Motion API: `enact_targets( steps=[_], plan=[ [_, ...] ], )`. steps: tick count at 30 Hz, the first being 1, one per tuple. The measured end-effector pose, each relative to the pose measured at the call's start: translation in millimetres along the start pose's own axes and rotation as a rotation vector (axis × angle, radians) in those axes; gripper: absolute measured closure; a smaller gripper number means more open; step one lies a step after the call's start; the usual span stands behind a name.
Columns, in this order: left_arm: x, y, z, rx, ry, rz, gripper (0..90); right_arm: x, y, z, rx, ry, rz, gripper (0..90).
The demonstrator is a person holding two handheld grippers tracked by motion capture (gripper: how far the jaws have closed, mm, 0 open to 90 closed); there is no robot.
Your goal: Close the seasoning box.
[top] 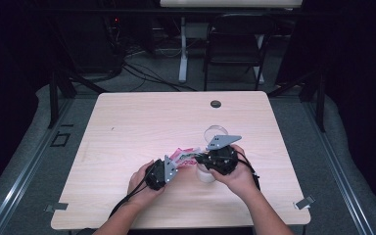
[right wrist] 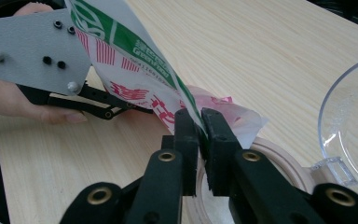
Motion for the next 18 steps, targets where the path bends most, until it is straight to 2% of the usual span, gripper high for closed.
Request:
enact_targets(
  steps=[2, 3, 6, 8, 9, 10, 13, 15, 16, 18],
  plan=[
    [0.2, 0.1, 0.3, -0.005, -0.026, 0.015, 74.2, -0.2, -0.3, -0.9, -0.007, -0.002, -0.003, 77.4],
    [0.2, 0.1, 0.3, -0.005, -0.026, 0.015, 74.3, -0.2, -0.3, -0.9, -0.007, -0.002, -0.003, 77.4],
    [-0.2, 0.7, 0.8, -0.009, -0.038, 0.026, 74.5, -0.6, -0.4, -3.0, -0.027, 0.009, -0.009, 69.1],
    [-0.2, 0.7, 1.1, -0.010, -0.049, 0.034, 74.6, -0.8, -1.5, -5.9, -0.056, 0.020, -0.025, 61.0],
    [0.1, 0.9, 1.2, -0.013, -0.055, 0.036, 74.6, -0.8, -1.5, -5.9, -0.056, 0.020, -0.025, 61.0],
    [0.3, 1.1, 2.1, -0.014, -0.067, 0.046, 74.6, -1.4, -3.4, -8.1, -0.076, 0.021, -0.027, 57.3],
    [0.6, 1.8, 3.0, -0.017, -0.080, 0.052, 74.6, -1.9, -5.4, -10.3, -0.098, 0.035, -0.037, 55.3],
    [1.6, 2.2, 3.9, -0.020, -0.096, 0.059, 74.7, -1.9, -10.5, -14.8, -0.139, 0.061, -0.063, 54.0],
    [2.8, 2.2, 4.6, -0.024, -0.116, 0.064, 74.8, -1.8, -11.9, -15.9, -0.149, 0.067, -0.068, 53.4],
    [3.6, 2.6, 4.8, -0.030, -0.129, 0.064, 74.9, -2.0, -13.2, -16.9, -0.163, 0.076, -0.068, 52.7]
  ],
)
Point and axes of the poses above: each handheld gripper's, and its own axes: y roughly forward along the jaws, z roughly out of its underside, x roughly to its left, the point moved 8 cm from there along y, roughly forward along the jaws, and after that the axes turned 11 degrees about y, right-handed, at the moved point
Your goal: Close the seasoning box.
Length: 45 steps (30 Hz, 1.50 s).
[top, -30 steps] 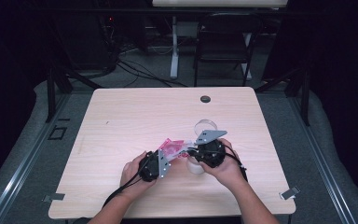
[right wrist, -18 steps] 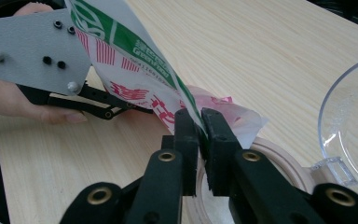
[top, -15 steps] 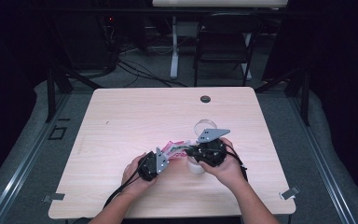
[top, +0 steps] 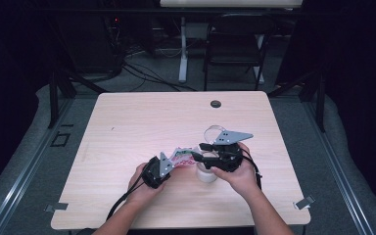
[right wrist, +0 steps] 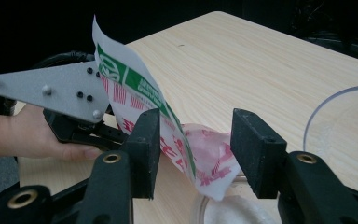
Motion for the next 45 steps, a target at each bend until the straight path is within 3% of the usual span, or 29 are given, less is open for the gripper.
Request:
enact_targets(
  steps=[5, 6, 7, 8, 9, 12, 16, 21, 30, 36, 40, 45],
  plan=[
    [4.1, 0.2, 2.8, -0.017, -0.070, 0.034, 75.3, -3.2, -1.6, -1.4, -0.010, -0.016, 0.016, 51.5],
    [6.3, 0.3, 4.2, -0.027, -0.104, 0.045, 75.4, -4.0, -2.3, -2.2, -0.015, -0.013, 0.021, 51.4],
    [6.3, 0.3, 4.2, -0.027, -0.104, 0.045, 75.6, -4.4, -2.2, -2.4, -0.016, -0.010, 0.022, 51.5],
    [8.9, 0.3, 5.7, -0.037, -0.140, 0.059, 75.7, -5.3, -2.5, -2.1, -0.012, -0.010, 0.026, 52.3],
    [8.9, 0.3, 5.7, -0.037, -0.140, 0.059, 75.8, -5.6, -2.4, -1.9, -0.012, -0.008, 0.025, 53.1],
    [14.4, -0.1, 8.7, -0.051, -0.202, 0.072, 76.5, -6.9, -3.4, -2.7, -0.026, -0.020, 0.027, 55.6],
    [18.9, -1.2, 10.2, -0.063, -0.237, 0.074, 77.4, -10.3, -4.9, -3.3, -0.037, 0.001, 0.036, 56.4],
    [22.8, -3.0, 10.6, -0.069, -0.247, 0.066, 78.1, -16.6, -7.9, -3.9, -0.053, 0.028, 0.063, 56.3],
    [38.8, -13.7, 13.2, -0.101, -0.304, 0.028, 78.3, -20.3, -11.9, -6.0, -0.072, 0.029, 0.069, 55.0],
    [56.6, -24.4, 21.3, -0.111, -0.372, -0.010, 78.3, -20.4, -12.3, -5.6, -0.060, 0.031, 0.067, 55.2],
    [72.0, -32.1, 32.9, -0.099, -0.407, -0.051, 78.3, -21.3, -13.2, -5.9, -0.058, 0.028, 0.071, 55.4],
    [82.4, -37.0, 43.1, -0.074, -0.420, -0.097, 78.2, -21.8, -13.3, -6.8, -0.059, 0.026, 0.067, 55.4]
  ],
)
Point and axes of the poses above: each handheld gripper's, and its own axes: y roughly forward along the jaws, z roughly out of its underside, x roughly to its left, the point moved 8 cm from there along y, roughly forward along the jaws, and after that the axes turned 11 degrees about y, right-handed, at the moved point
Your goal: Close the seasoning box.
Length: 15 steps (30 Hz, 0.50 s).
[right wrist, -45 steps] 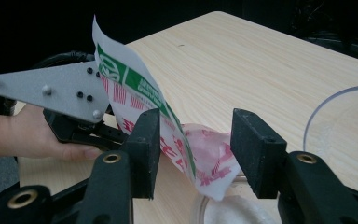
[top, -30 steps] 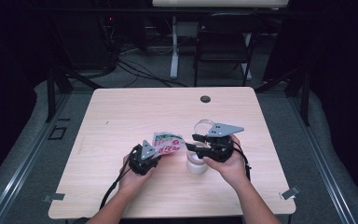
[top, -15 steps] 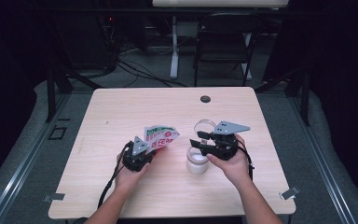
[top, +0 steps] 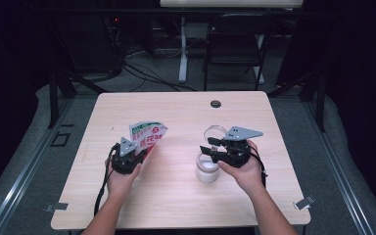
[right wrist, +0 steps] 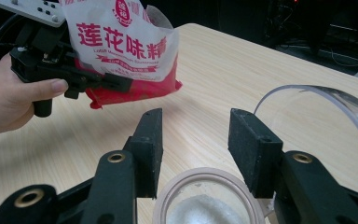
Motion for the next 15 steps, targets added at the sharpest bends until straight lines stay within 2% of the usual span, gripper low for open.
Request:
enact_targets(
  steps=[2, 3, 4, 5, 9, 13, 15],
  plan=[
    [6.5, -2.4, 2.3, 0.003, -0.018, -0.019, 78.2, -0.3, 0.6, -0.4, -0.002, 0.001, 0.003, 55.4],
    [14.2, -5.3, 5.2, 0.016, -0.014, -0.051, 78.2, -1.0, 1.3, 0.0, 0.004, -0.002, 0.007, 55.4],
    [14.2, -5.3, 5.2, 0.016, -0.014, -0.051, 78.2, -1.0, 1.3, 0.0, 0.004, -0.002, 0.007, 55.4],
    [21.8, -7.8, 8.6, 0.029, -0.010, -0.083, 78.2, -0.8, 2.2, -0.4, 0.003, 0.000, -0.002, 55.3],
    [32.3, -10.7, 14.6, 0.044, -0.026, -0.112, 78.2, -0.1, 4.0, -1.3, 0.002, 0.002, -0.005, 55.3],
    [48.0, -13.7, 26.4, 0.069, -0.064, -0.149, 78.2, -0.5, 6.6, -1.7, 0.002, 0.004, -0.009, 55.2],
    [50.9, -13.9, 29.0, 0.077, -0.065, -0.160, 78.2, -0.7, 7.1, -2.0, 0.001, 0.006, -0.010, 55.2]
  ],
)
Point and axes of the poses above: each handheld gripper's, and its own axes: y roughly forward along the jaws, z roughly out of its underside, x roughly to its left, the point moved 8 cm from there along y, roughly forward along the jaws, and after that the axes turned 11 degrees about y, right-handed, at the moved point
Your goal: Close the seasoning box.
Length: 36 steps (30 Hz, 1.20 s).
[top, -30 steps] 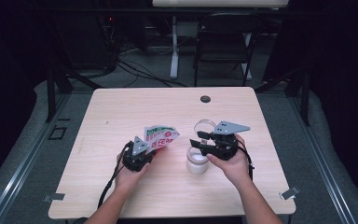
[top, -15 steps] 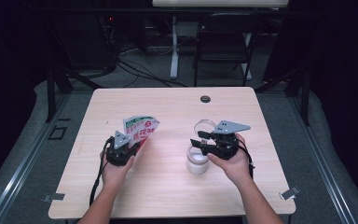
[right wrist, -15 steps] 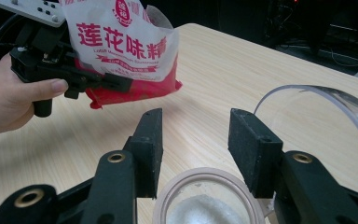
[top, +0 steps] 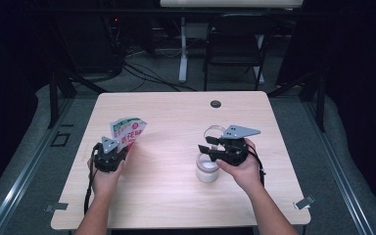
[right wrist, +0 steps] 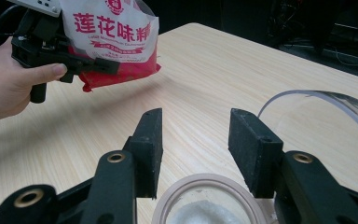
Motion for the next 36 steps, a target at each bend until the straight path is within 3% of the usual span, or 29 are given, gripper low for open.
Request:
enact_targets(
  steps=[8, 15, 18, 22, 26, 33, 36],
  plan=[
    [19.5, 5.8, 19.5, 0.068, -0.041, -0.052, 78.2, 2.6, 3.1, -1.0, 0.016, 0.005, -0.015, 57.3],
    [22.8, 11.2, 28.4, 0.096, -0.070, -0.050, 77.2, 3.0, 4.8, 0.0, 0.028, -0.003, -0.008, 57.9],
    [23.8, 11.2, 29.4, 0.091, -0.092, -0.051, 75.8, 2.5, 4.8, 0.2, 0.028, -0.001, -0.008, 58.1],
    [24.1, 7.3, 26.4, 0.064, -0.110, -0.058, 63.7, 2.0, 4.9, 0.3, 0.031, 0.001, -0.011, 58.5],
    [24.5, 3.5, 22.2, 0.031, -0.103, -0.079, 48.3, 2.7, 5.5, 1.1, 0.038, 0.006, -0.015, 59.9],
    [21.9, -1.7, 16.6, -0.005, -0.094, -0.085, 42.8, 1.2, 5.2, 0.8, 0.037, -0.004, 0.000, 59.5],
    [19.4, -5.8, 11.4, -0.039, -0.096, -0.068, 42.5, 0.0, 4.4, 0.3, 0.034, 0.002, 0.002, 59.1]
  ],
)
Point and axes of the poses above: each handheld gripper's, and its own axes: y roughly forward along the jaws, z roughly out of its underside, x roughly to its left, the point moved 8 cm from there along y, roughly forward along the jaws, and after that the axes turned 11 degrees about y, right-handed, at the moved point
